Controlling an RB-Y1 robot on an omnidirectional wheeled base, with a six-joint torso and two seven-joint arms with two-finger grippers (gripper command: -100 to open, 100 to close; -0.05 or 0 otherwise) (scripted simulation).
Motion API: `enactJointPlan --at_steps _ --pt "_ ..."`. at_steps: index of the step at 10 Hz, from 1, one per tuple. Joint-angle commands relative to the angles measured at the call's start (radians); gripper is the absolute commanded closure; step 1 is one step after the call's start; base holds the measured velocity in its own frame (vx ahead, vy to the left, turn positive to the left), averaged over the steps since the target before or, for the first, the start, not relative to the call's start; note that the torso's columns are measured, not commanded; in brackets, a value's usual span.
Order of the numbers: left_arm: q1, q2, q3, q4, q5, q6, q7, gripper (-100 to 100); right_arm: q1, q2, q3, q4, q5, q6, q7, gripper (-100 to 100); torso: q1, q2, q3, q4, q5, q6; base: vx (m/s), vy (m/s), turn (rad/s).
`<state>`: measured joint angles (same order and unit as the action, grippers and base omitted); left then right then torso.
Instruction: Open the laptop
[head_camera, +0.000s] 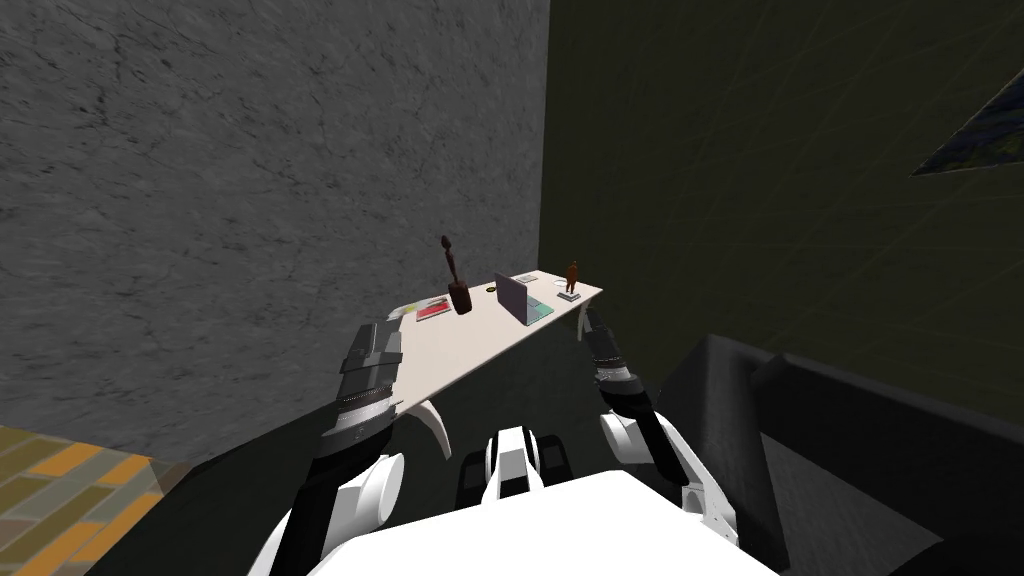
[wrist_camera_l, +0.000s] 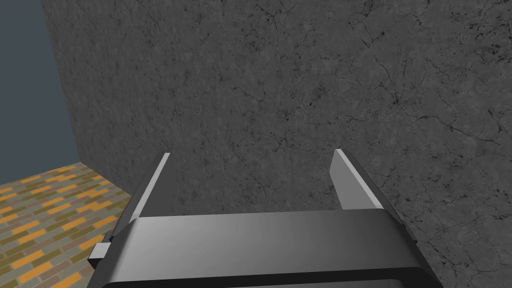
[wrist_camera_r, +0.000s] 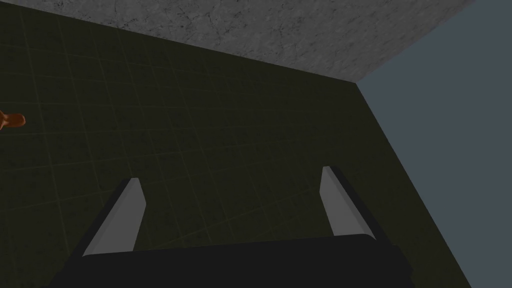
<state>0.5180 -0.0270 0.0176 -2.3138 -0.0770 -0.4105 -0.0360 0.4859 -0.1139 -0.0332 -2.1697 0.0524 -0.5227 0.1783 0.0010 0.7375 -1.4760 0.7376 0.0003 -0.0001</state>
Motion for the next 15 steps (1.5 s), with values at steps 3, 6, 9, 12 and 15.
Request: enactJointPlan --at_steps 3,6,9,12,15 --pt "0.0 0.0 0.0 0.0 0.0 0.0 0.0 0 -0.019 -0.127 0.022 0.087 0.037 -0.014 0.045 -100 -0.002 0.001 0.0 0.001 0.0 0.0 -0.008 0.055 0.062" --pt "0.0 0.0 0.0 0.0 0.0 0.0 0.0 0 -0.047 -0.227 0.043 0.177 0.077 -0.024 0.093 -100 0.001 0.0 0.0 0.0 0.0 0.0 -0.012 0.083 0.138" --pt "0.0 0.0 0.0 0.0 0.0 0.0 0.0 0 -0.068 -0.307 0.059 0.241 0.107 -0.033 0.13 -100 -0.003 0.0 0.0 0.0 -0.001 0.0 -0.005 0.066 0.098" --pt "0.0 0.0 0.0 0.0 0.0 0.0 0.0 0 -0.09 -0.385 0.076 0.314 0.14 -0.041 0.17 -100 -0.001 0.0 0.0 0.0 0.0 0.0 0.004 0.073 0.114" --pt "0.0 0.0 0.0 0.0 0.0 0.0 0.0 0 -0.114 -0.466 0.094 0.389 0.174 -0.05 0.211 -100 -0.001 0.001 0.0 0.001 0.0 0.0 0.0 0.078 0.12"
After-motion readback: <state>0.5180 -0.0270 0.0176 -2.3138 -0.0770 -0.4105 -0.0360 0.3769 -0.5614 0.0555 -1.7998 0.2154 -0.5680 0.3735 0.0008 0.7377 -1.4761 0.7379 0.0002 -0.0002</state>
